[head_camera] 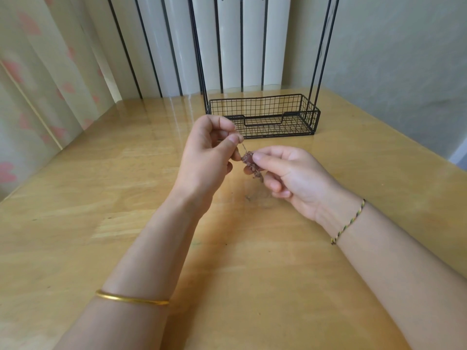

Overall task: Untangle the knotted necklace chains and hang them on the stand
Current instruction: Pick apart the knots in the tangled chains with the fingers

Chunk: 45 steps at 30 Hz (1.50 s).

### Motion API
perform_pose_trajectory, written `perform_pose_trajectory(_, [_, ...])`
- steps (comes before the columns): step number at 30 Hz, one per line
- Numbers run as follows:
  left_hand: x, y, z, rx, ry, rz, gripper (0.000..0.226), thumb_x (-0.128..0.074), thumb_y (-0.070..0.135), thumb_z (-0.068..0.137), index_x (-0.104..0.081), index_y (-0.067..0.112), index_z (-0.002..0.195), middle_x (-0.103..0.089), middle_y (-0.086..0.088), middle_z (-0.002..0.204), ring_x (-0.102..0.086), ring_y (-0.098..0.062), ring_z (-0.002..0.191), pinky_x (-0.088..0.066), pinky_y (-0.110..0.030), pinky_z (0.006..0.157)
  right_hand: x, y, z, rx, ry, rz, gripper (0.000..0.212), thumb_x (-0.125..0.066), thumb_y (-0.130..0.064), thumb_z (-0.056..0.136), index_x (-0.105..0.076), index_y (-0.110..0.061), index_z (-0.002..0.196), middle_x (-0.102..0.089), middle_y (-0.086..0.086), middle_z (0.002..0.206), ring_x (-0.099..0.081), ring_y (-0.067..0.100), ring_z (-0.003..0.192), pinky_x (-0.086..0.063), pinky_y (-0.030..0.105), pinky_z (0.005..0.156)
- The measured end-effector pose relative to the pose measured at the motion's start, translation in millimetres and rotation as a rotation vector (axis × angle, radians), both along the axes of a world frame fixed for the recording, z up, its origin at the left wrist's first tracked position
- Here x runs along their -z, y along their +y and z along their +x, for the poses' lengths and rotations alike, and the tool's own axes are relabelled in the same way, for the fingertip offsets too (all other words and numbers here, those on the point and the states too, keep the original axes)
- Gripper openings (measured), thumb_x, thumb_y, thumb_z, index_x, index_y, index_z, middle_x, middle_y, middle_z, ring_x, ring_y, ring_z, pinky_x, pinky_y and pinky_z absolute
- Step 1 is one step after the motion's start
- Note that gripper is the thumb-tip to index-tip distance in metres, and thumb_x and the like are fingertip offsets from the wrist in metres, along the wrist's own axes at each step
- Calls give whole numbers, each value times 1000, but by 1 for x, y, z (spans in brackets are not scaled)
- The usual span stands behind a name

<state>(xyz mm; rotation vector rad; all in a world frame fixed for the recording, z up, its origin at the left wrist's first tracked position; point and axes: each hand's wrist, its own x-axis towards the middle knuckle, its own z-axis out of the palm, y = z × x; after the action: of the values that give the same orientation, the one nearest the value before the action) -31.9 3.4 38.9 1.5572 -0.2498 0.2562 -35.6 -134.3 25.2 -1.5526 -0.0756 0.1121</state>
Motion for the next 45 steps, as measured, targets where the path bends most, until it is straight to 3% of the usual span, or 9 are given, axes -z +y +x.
perform_pose_trajectory(6, [4, 0, 3, 5, -5, 13, 23, -46, -1, 93, -50, 20, 88, -54, 3, 79, -48, -6, 62, -37, -20, 58, 0, 1, 1, 129, -188, -130, 18, -51, -18, 95, -62, -16, 80, -67, -1, 80, -40, 8, 44, -29, 8, 37])
perform_pose_trajectory(13, [9, 0, 6, 43, 8, 49, 24, -42, -3, 94, -51, 18, 89, -49, 1, 84, -45, -9, 70, -41, -21, 70, -1, -1, 4, 244, -332, -242, 23, -51, -23, 95, -60, -18, 75, -63, -7, 71, -49, -5, 50, -34, 7, 46])
perform_pose_trajectory(18, [10, 0, 7, 47, 19, 72, 24, -43, -2, 94, -52, 19, 89, -49, 3, 83, -46, -10, 74, -41, -25, 80, -1, -5, 6, 322, -405, -339, 28, -56, -26, 91, -60, -11, 68, -62, -1, 68, -56, 15, 68, -49, 36, 73])
perform_pose_trajectory(22, [10, 1, 8, 47, 37, 1, 25, -43, -5, 93, -51, 18, 87, -50, 1, 80, -48, -13, 77, -41, -32, 86, 3, -5, 8, 336, -391, -434, 31, -57, -28, 89, -60, -6, 69, -66, 7, 71, -62, 29, 73, -52, 47, 76])
perform_pose_trajectory(26, [10, 0, 6, 96, 51, -93, 26, -43, -7, 93, -49, 17, 85, -52, 3, 75, -54, -15, 81, -43, -34, 88, 5, -7, 10, 295, -327, -517, 35, -53, -36, 89, -59, -13, 63, -67, 2, 67, -64, 29, 73, -51, 52, 80])
perform_pose_trajectory(30, [10, -1, 6, 100, 27, -90, 26, -41, -7, 93, -50, 16, 85, -51, 3, 74, -52, -10, 68, -44, -25, 76, 6, -7, 8, 254, -345, -518, 34, -53, -34, 90, -58, -15, 62, -66, -2, 65, -64, 25, 72, -51, 45, 80])
perform_pose_trajectory(34, [7, 0, 5, 65, -25, 28, 21, -47, -7, 89, -52, 13, 87, -52, 0, 78, -48, -10, 67, -43, -21, 68, 0, -1, 4, 191, -393, -239, 22, -56, -21, 92, -59, -14, 71, -63, -1, 68, -60, 9, 63, -46, 13, 58])
perform_pose_trajectory(38, [5, -6, -1, 91, -48, 164, 20, -51, -7, 81, -53, 11, 89, -55, -2, 76, -52, -11, 67, -46, -17, 64, -2, -1, 5, 254, -431, -174, 22, -58, -23, 91, -59, -15, 70, -63, -4, 67, -60, 8, 65, -48, 17, 61])
perform_pose_trajectory(45, [3, -8, -8, -45, -252, 378, 17, -56, 9, 74, -56, 16, 89, -64, 1, 76, -61, -15, 79, -51, -37, 80, -3, -2, 6, 324, -407, -141, 22, -53, -21, 94, -56, -16, 72, -60, -5, 68, -58, 6, 64, -48, 17, 61])
